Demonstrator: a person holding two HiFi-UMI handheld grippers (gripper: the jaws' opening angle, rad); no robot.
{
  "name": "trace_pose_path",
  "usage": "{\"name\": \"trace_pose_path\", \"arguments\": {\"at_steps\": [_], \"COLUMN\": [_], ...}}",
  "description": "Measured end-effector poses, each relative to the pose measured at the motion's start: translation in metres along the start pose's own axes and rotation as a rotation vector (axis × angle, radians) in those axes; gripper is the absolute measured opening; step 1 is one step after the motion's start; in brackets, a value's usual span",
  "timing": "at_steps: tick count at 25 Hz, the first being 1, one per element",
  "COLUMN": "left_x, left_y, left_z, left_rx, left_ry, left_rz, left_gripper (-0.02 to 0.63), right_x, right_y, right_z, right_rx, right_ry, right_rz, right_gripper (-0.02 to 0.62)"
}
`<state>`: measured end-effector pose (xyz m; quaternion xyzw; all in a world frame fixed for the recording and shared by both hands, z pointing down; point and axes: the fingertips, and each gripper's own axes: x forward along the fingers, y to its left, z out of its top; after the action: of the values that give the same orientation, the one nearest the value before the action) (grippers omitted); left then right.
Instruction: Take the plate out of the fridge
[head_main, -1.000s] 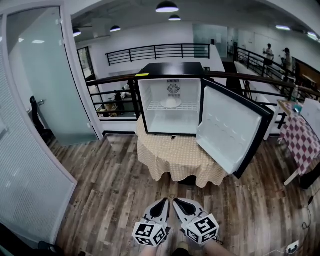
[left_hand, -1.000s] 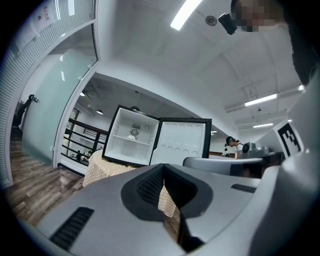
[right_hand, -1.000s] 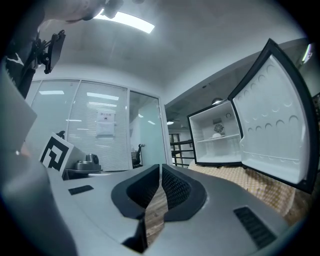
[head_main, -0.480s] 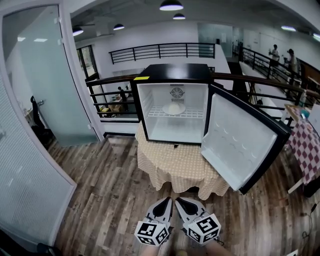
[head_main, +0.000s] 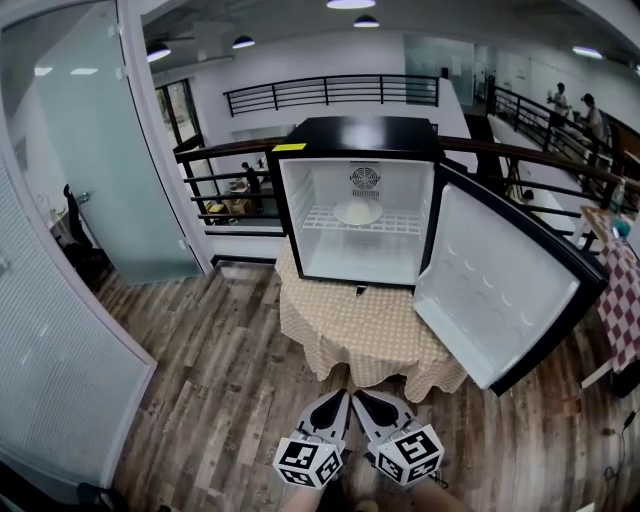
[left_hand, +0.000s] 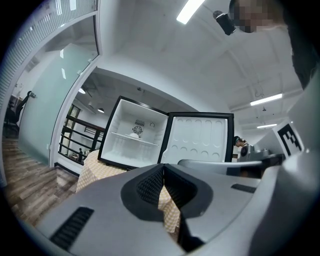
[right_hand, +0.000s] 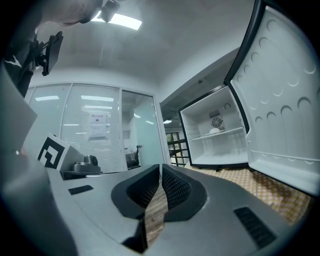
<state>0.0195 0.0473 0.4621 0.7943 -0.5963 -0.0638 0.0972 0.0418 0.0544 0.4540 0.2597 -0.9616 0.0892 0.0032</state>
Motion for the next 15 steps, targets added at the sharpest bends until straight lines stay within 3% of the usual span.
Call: {"name": "trace_pose_path", "arguments": {"at_steps": [15], "left_x": [0.087], "left_y": [0.075], "left_z": [0.018], "left_rx": [-0.006], "left_ry": [0.020], "left_rz": [-0.087], "left_gripper": [0.008], "right_x": [0.094], "right_y": [-0.062], "right_z": [0.013], "right_rx": [0.018], "right_ry": [-0.010], "right_rz": [-0.102], "right_gripper": [0.037]}}
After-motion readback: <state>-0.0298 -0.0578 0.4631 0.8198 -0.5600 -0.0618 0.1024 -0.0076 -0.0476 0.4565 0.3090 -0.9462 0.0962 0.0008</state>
